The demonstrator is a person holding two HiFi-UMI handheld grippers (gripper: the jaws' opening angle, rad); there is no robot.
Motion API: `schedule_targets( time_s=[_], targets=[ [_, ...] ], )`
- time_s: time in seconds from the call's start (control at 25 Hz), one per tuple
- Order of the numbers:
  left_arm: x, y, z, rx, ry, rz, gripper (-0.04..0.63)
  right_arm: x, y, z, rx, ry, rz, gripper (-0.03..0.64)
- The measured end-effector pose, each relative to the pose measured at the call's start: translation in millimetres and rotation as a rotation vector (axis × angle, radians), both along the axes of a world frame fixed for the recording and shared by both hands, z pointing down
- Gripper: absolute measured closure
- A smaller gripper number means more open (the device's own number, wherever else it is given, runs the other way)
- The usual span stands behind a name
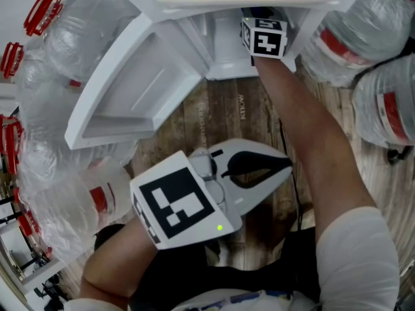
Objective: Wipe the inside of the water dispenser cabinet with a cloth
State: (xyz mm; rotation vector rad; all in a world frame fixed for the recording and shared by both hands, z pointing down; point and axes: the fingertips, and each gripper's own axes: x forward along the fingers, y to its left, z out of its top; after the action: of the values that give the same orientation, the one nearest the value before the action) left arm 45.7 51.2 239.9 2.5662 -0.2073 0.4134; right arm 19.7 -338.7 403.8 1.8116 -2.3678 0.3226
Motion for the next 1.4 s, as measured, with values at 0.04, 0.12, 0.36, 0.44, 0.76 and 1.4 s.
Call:
schedule_targets(
  time_s=[0.04,0.12,0.36,0.44,0.76,1.4],
  targets=[
    [-0.2,0.5,0.3,-0.001,-0.001,0.001,0.599,1.5,-0.9,-6.9,0.012,-0.020,0.011,0.555],
    [-0.7,1.4,1.6,-0.003,-0.004,0.001,0.599,6.2,-3.2,-20.8,0.034,-0.067,0.039,0.555],
    [1.0,1.6,3.9,-0.005,-0.011,0.002,0.598,16.9,-3.5,-63.3,0.108,-0.249,0.103,0.555],
    [1.7,1.3,4.9,-0.005,-0.012,0.004,0.598,18.6,-2.1,-80.3,0.143,-0.311,0.117,0.555],
    [0.9,-0.4,8.7,-0.014,-0.020,-0.002,0.600,29.7,-7.6,-60.2,0.093,-0.341,0.194,0.555],
    [-7.0,-1.8,8.3,-0.020,-0.024,-0.017,0.598,43.8,-6.3,26.6,-0.143,-0.380,0.328,0.557]
  ],
)
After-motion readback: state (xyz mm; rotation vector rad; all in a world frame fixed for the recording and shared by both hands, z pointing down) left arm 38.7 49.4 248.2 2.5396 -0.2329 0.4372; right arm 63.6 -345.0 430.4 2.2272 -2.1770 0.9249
